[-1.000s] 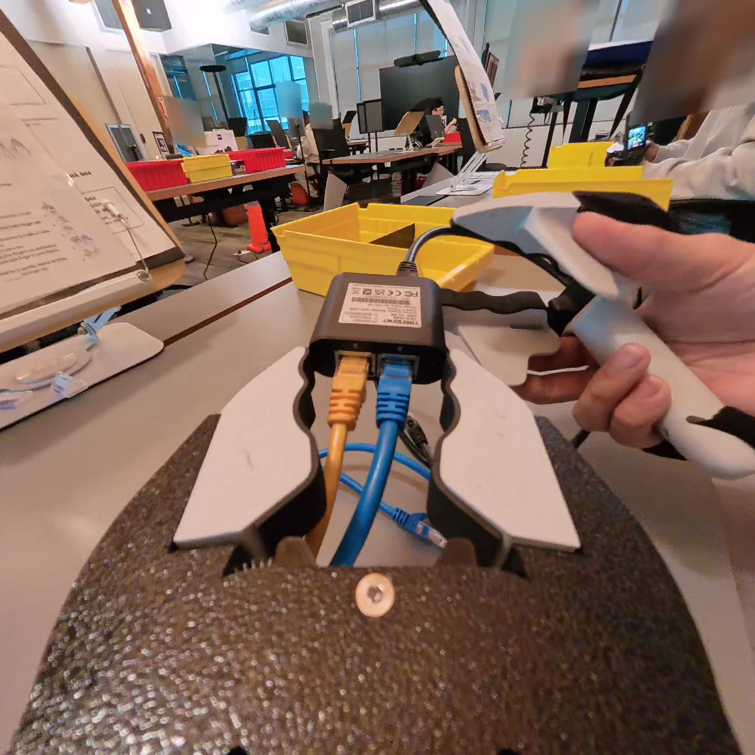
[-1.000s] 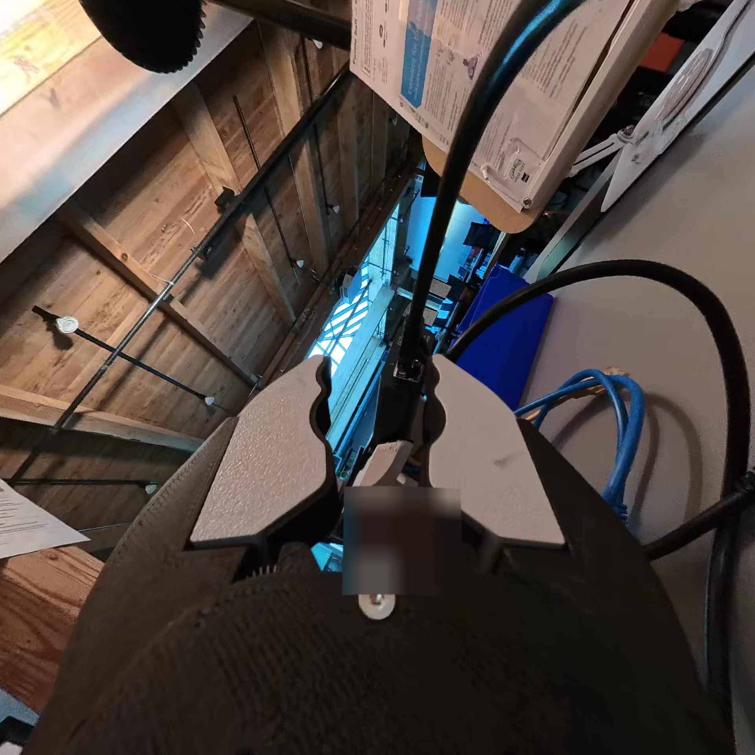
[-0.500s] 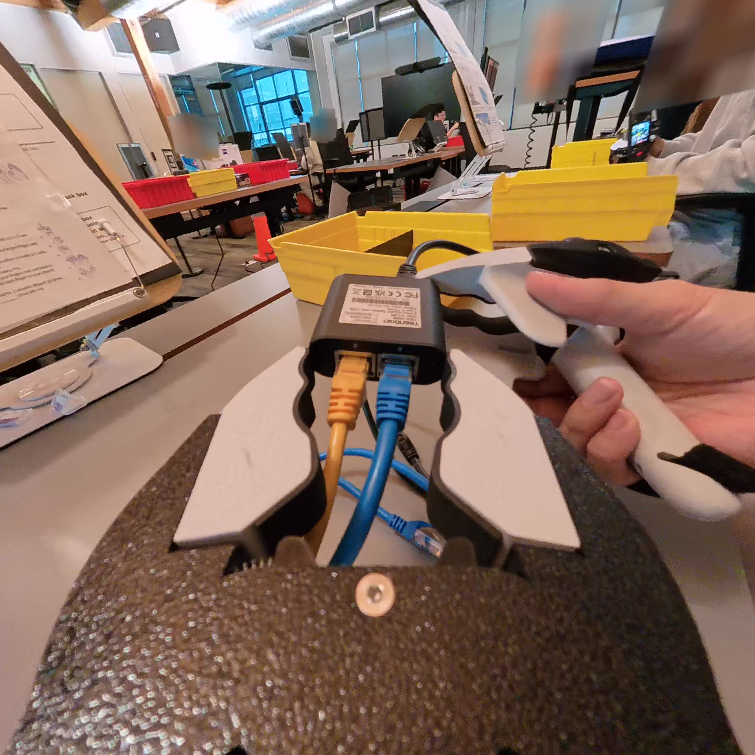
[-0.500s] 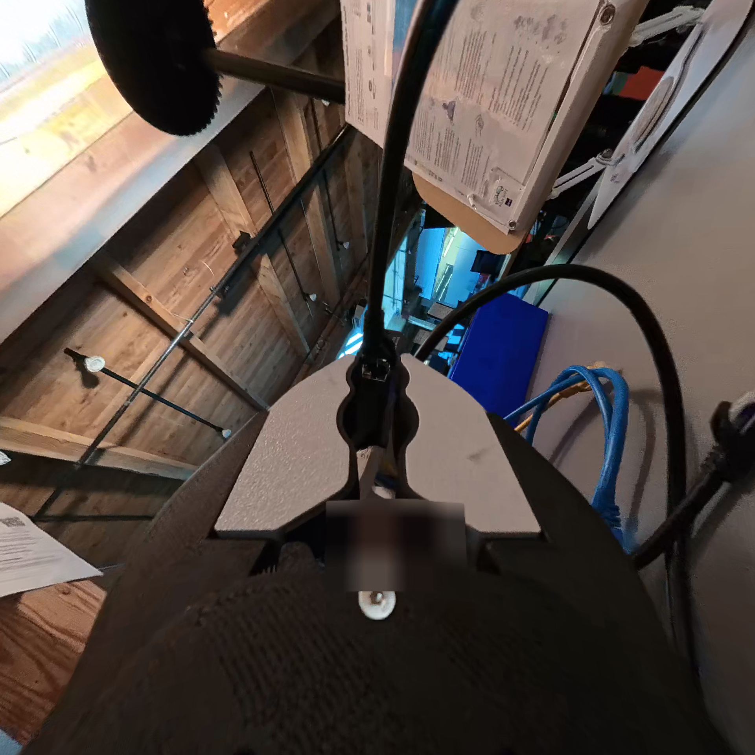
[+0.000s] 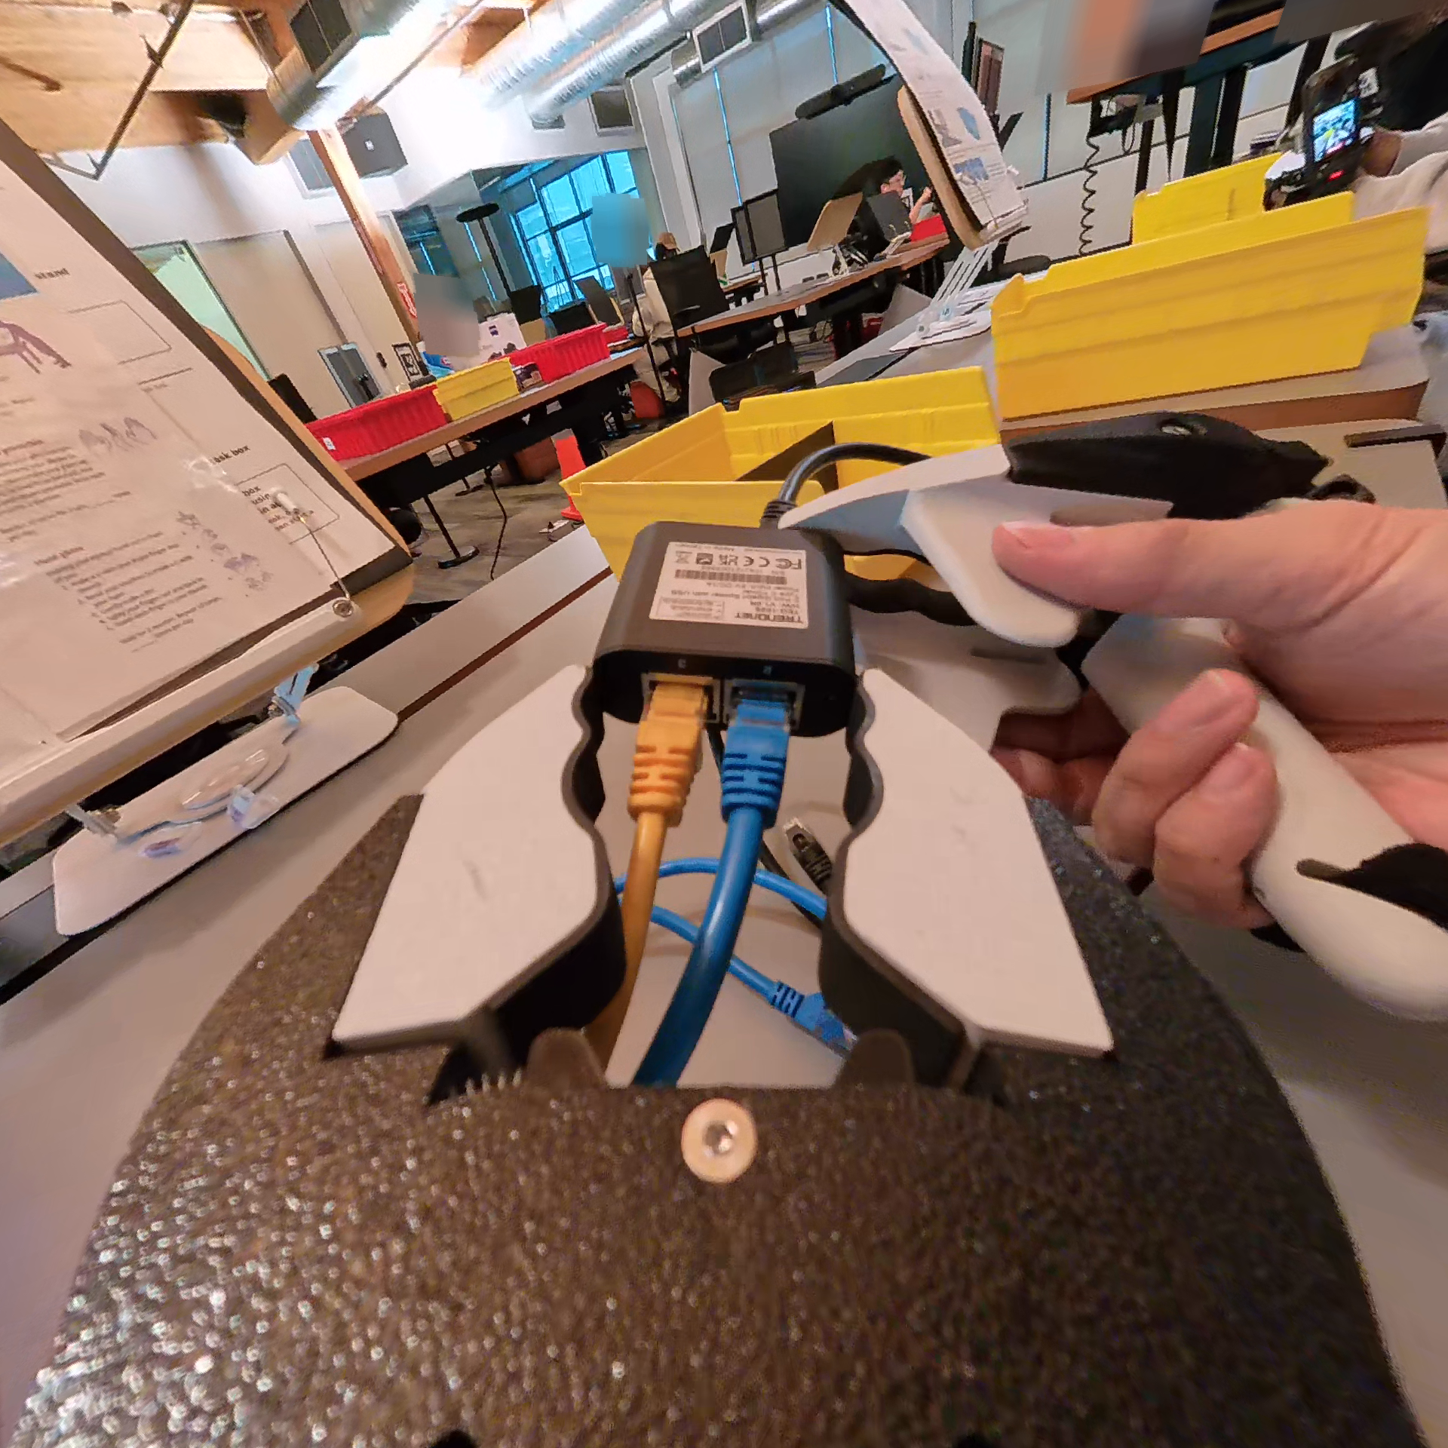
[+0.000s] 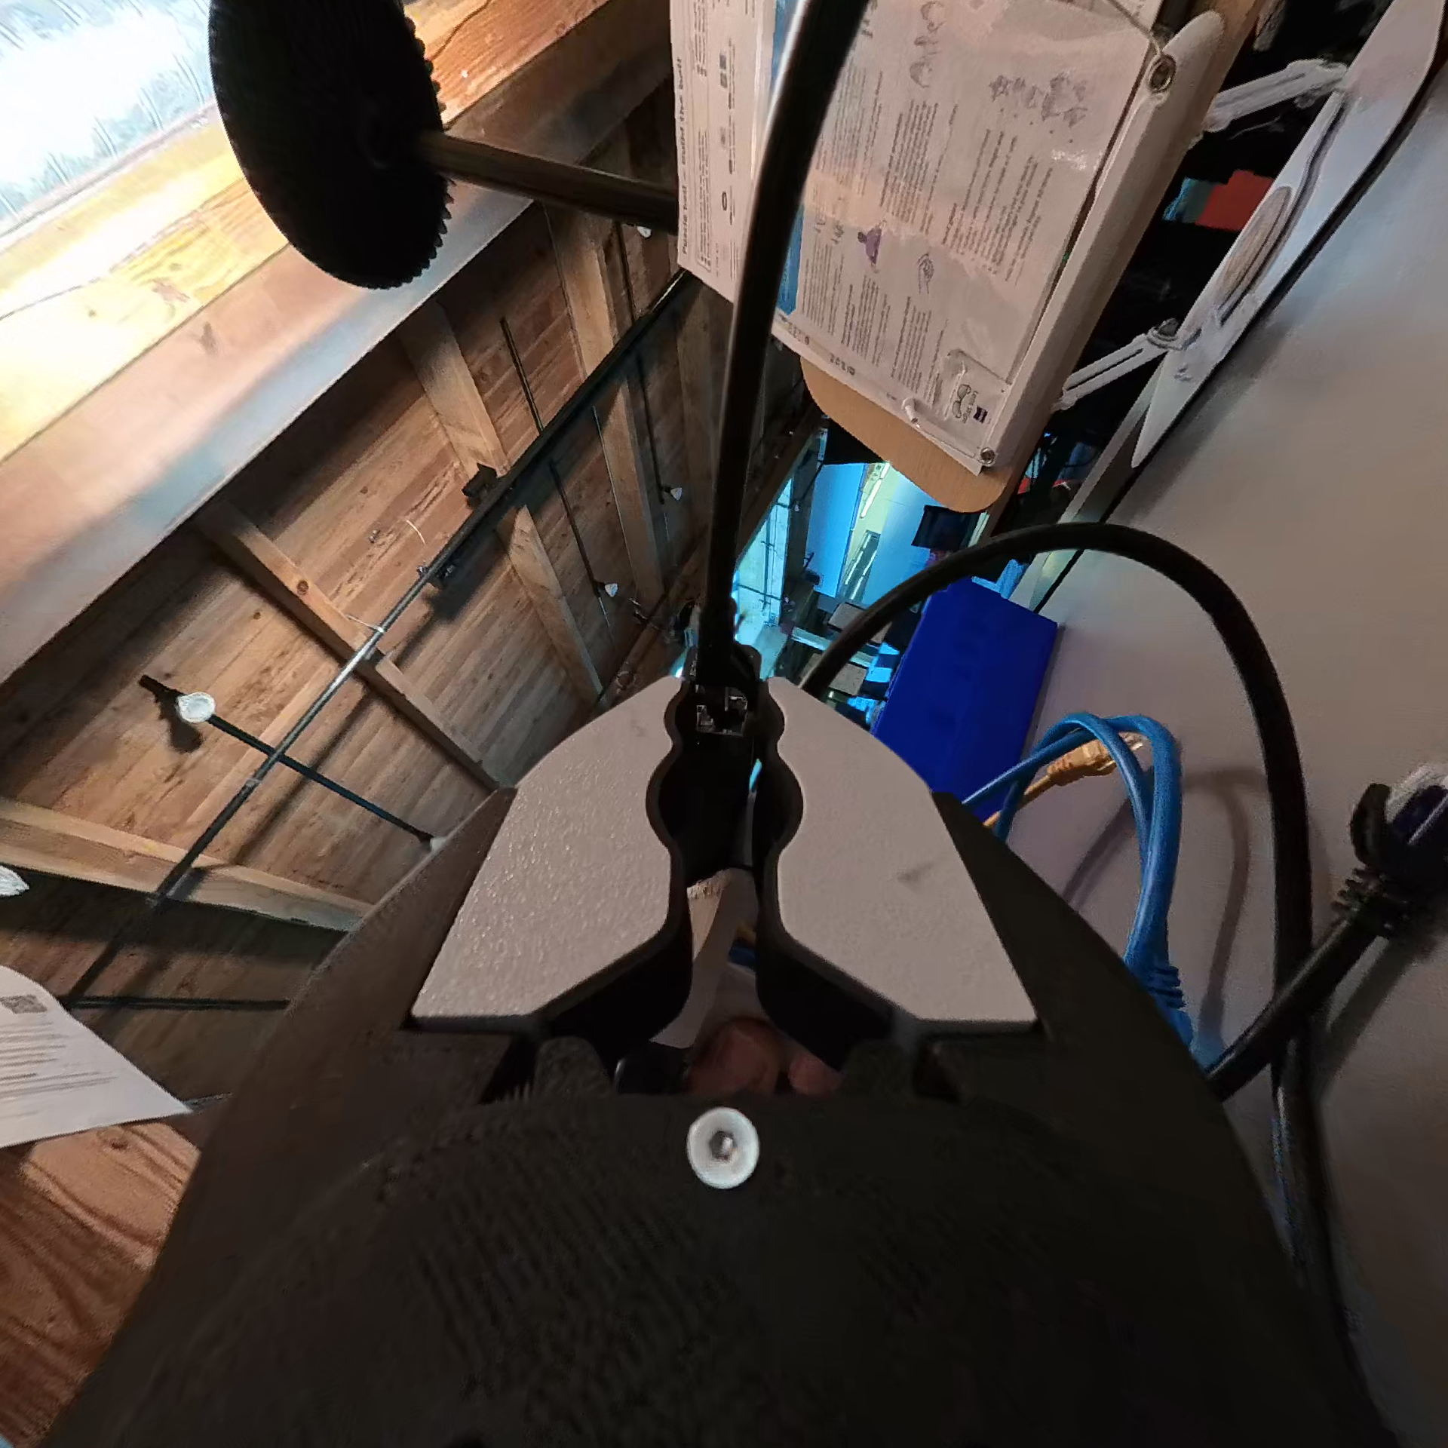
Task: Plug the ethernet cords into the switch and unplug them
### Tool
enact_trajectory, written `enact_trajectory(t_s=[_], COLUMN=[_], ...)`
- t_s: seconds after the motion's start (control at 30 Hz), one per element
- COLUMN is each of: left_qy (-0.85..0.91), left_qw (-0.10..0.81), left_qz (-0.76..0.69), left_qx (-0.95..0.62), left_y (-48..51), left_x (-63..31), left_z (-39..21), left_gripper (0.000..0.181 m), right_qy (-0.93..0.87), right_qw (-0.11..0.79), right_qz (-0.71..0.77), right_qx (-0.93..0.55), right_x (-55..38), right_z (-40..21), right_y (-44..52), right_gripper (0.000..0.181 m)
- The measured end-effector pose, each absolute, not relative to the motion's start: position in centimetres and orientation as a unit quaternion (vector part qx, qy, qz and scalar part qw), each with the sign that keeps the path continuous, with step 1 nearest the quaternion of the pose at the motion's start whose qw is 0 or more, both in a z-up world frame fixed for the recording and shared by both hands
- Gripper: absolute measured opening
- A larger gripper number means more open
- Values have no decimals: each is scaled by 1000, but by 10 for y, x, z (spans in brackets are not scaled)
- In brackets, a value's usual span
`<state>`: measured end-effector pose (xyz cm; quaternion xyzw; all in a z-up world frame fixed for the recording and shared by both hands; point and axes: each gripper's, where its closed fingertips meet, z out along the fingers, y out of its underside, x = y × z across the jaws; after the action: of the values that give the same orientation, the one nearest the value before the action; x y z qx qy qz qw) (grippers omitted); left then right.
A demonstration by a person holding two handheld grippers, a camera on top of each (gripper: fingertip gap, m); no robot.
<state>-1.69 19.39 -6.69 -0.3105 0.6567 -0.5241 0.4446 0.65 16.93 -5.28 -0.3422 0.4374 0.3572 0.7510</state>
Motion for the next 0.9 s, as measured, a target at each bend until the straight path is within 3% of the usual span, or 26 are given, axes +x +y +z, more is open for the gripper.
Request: enact_trajectory(t_s=[0.6,0.9], left_qy=[611,611], left_qw=[532,533], left_qz=[-491,-491], left_qx=[-320,-319], left_y=[202,202], left_x=[-11,-12], left_z=[-66,-66], left_gripper=[59,59], right_qy=[360,355], right_qw=[783,784], right_qz=[322,347], right_qx=[-392,-374], right_x=[11,12], right_z=[-44,-44], right_y=[179,179], right_gripper=[13,13])
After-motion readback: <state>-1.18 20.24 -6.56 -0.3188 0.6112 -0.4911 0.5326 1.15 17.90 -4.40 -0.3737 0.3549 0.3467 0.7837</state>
